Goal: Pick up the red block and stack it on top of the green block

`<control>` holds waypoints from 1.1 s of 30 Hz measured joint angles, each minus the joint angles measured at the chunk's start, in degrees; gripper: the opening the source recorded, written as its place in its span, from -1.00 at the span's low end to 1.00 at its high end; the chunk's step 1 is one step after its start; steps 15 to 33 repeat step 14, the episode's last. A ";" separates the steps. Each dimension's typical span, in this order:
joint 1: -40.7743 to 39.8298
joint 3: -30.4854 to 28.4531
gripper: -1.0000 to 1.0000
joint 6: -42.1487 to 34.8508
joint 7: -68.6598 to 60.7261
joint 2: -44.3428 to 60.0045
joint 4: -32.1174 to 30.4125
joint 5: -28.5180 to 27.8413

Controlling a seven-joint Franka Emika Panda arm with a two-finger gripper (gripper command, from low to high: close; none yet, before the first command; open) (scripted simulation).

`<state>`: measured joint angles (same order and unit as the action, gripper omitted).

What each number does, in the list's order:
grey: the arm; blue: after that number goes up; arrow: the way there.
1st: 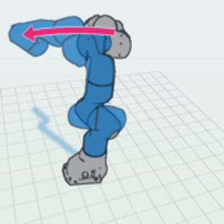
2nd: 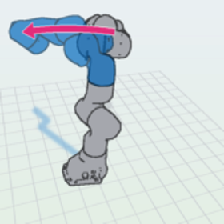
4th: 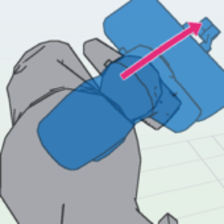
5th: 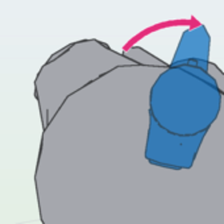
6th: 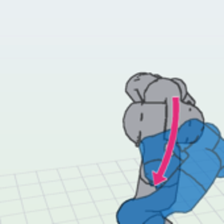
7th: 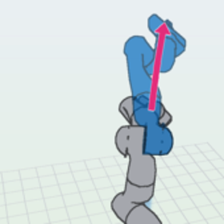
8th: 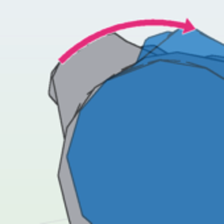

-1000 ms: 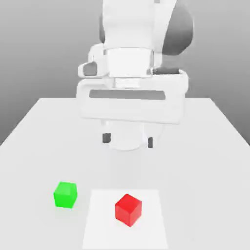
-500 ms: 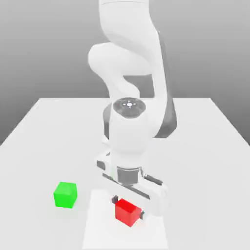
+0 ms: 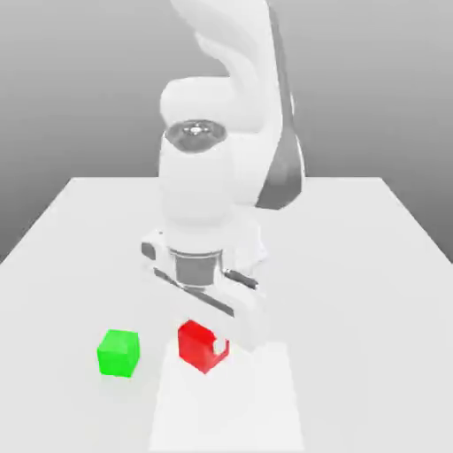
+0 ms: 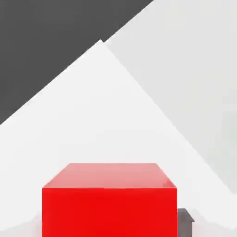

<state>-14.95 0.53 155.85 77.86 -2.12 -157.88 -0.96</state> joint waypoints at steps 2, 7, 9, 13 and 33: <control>-3.14 -2.23 -1.00 -1.28 -2.52 -2.44 -1.16 -0.16; -6.40 -6.12 -1.00 1.32 -6.52 -1.25 -2.59 0.30; -6.71 -5.79 -1.00 5.05 -7.28 2.59 -2.48 1.24; -6.80 -5.41 1.00 8.80 -8.19 6.54 -2.32 2.47; -6.80 -5.41 1.00 8.80 -8.19 6.54 -2.32 2.47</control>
